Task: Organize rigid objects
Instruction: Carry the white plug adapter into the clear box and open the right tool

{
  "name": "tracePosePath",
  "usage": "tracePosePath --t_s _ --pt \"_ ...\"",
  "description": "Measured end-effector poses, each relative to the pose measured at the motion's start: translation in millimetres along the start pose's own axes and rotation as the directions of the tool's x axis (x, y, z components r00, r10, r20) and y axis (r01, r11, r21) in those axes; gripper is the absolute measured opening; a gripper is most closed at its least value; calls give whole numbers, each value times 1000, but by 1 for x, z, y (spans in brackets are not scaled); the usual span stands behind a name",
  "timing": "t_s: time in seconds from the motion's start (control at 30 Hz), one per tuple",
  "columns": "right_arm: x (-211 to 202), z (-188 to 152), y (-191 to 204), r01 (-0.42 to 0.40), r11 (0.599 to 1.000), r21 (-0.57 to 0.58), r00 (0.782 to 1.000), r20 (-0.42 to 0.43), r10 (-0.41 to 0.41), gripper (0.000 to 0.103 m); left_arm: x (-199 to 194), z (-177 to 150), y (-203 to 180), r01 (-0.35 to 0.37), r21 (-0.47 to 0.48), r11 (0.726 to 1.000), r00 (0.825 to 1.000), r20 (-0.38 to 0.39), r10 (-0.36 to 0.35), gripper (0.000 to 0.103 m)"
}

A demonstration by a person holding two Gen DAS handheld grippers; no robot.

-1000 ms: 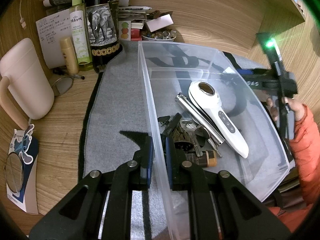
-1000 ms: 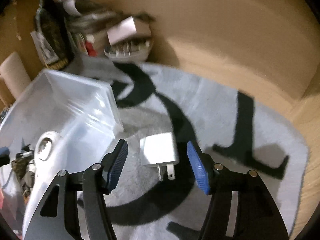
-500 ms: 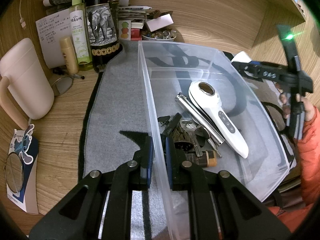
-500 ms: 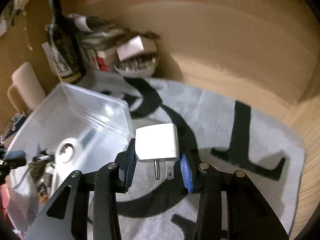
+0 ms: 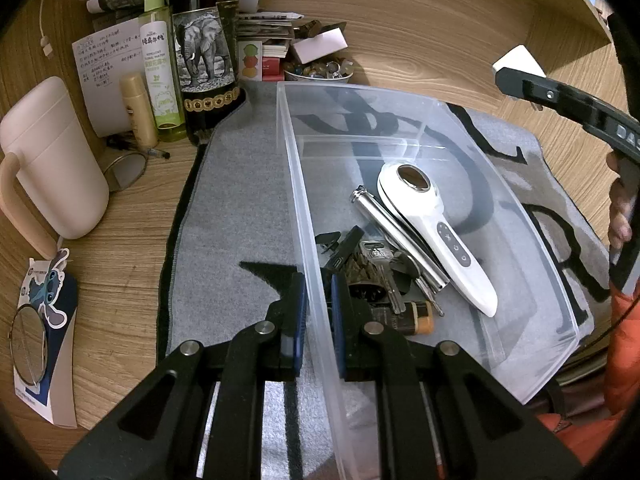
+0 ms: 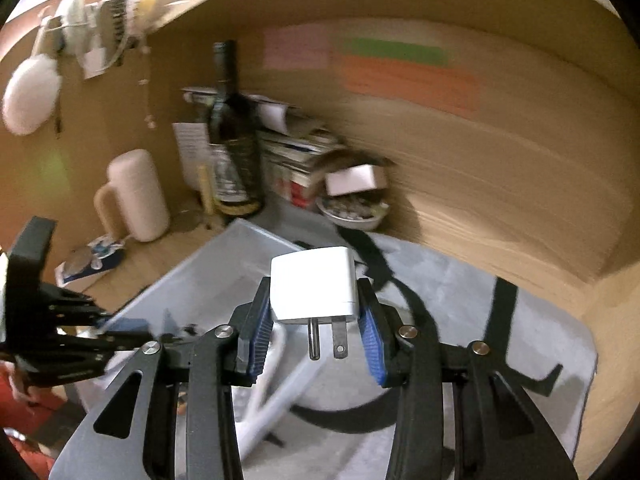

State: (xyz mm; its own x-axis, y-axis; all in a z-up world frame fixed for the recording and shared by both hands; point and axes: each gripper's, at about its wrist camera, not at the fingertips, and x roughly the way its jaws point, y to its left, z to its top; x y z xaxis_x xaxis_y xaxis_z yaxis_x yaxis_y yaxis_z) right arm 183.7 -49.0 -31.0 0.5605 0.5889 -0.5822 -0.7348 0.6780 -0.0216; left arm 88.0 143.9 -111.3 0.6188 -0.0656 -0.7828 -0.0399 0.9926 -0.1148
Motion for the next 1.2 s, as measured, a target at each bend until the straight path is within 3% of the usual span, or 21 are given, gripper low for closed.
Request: tracePosePath --t_s 0.17,0.47,0.67,0.87,0.97,1.1,1.2 --pt "7 -4 25 -63 997 -41 998 -32 62 36 0 0 0 0 1 1000 1000 0 0 12" --pt "40 -26 61 -156 982 -109 976 -173 136 36 0 0 0 0 1 1000 1000 0 0 12" --pt "60 -34 65 -183 978 -102 953 -263 151 36 0 0 0 2 -3 1000 1000 0 -2 12" --pt "62 -38 65 -198 977 -82 944 -282 168 38 0 1 -1 1 -2 1000 1000 -3 -1 12" --pt "59 -37 66 -186 979 -87 949 -273 156 50 0 0 -1 2 -3 1000 1000 -2 -2 12" --pt "49 -34 64 -170 981 -89 960 -241 144 55 -2 1 -2 -9 0 1000 1000 4 9 12" --pt "39 -32 59 -157 985 -77 968 -211 138 66 -6 3 -3 -32 6 999 999 20 32 17"
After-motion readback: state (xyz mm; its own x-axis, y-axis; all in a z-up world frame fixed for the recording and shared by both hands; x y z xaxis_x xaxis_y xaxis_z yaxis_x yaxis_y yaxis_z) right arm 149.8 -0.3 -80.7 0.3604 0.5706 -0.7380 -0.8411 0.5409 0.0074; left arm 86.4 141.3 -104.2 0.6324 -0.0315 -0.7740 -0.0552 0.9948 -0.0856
